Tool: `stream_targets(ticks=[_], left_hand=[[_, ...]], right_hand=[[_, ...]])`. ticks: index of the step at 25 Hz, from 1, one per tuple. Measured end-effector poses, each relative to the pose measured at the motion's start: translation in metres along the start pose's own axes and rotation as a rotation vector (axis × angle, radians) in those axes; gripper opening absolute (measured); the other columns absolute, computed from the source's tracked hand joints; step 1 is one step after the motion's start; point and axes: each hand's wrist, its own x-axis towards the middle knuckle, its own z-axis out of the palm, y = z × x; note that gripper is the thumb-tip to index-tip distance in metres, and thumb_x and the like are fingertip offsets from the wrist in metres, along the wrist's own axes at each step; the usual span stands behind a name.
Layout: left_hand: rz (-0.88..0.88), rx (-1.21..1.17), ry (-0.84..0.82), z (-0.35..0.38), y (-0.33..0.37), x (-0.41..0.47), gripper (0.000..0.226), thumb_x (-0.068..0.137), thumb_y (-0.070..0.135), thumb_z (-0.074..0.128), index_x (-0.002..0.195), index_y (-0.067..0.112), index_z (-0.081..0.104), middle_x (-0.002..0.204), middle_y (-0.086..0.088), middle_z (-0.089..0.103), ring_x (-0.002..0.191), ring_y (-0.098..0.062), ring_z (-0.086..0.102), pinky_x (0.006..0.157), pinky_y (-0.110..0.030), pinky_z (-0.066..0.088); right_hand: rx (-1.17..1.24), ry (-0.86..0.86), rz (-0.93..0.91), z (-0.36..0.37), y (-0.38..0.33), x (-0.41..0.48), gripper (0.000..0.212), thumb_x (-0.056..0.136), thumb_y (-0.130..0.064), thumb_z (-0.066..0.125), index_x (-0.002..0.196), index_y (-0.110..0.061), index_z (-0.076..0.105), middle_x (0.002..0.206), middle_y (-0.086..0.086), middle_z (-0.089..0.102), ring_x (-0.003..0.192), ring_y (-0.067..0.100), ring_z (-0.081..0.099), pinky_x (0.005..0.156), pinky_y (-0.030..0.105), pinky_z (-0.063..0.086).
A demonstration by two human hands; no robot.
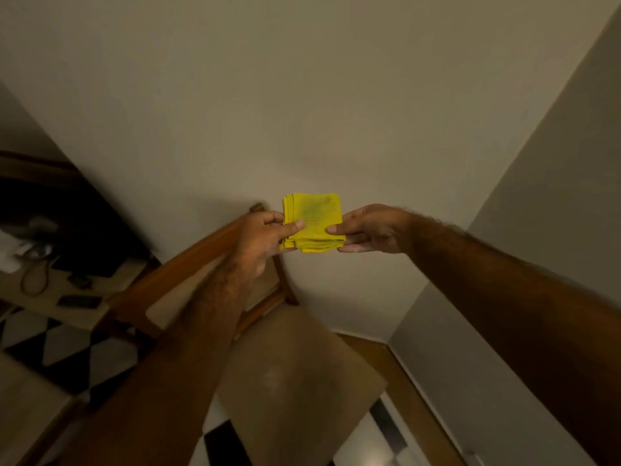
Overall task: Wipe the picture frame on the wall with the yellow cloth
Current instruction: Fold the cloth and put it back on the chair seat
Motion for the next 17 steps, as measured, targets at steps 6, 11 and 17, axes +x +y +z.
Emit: stream_targets(ticks=[6, 11, 17], left_hand=[[-0.316, -0.037, -0.042, -0.031, -0.178, 0.010, 0.016, 0.091, -0.002, 0.065, 0.107, 0.001, 0.067, 0.073, 0.004, 0.079, 0.062, -0.007, 0.075, 0.056, -0.023, 0.060], [-0.499, 0.128, 0.032, -0.042, -0.322, 0.018, 0.023, 0.089, -0.001, 0.069, 0.109, -0.010, 0.066, 0.060, 0.005, 0.075, 0.055, -0.008, 0.070, 0.058, -0.031, 0.060], [-0.540, 0.670, 0.033, -0.045, -0.452, 0.008, 0.027, 0.083, 0.028, 0.076, 0.075, 0.003, 0.070, 0.065, -0.006, 0.058, 0.060, -0.018, 0.054, 0.050, -0.025, 0.036]], right_hand=[[0.049, 0.057, 0.175, 0.049, 0.158, 0.097, 0.028, 0.075, -0.010, 0.085, 0.097, -0.008, 0.069, 0.091, 0.013, 0.074, 0.065, 0.012, 0.074, 0.062, 0.024, 0.062], [0.134, 0.075, 0.324, 0.088, 0.294, 0.155, 0.033, 0.085, -0.005, 0.075, 0.114, 0.009, 0.067, 0.103, 0.020, 0.065, 0.089, 0.023, 0.065, 0.073, 0.027, 0.060], [0.164, 0.195, 0.466, 0.129, 0.415, 0.196, 0.018, 0.082, 0.001, 0.075, 0.098, -0.005, 0.070, 0.107, 0.017, 0.066, 0.092, 0.027, 0.067, 0.067, 0.032, 0.060]])
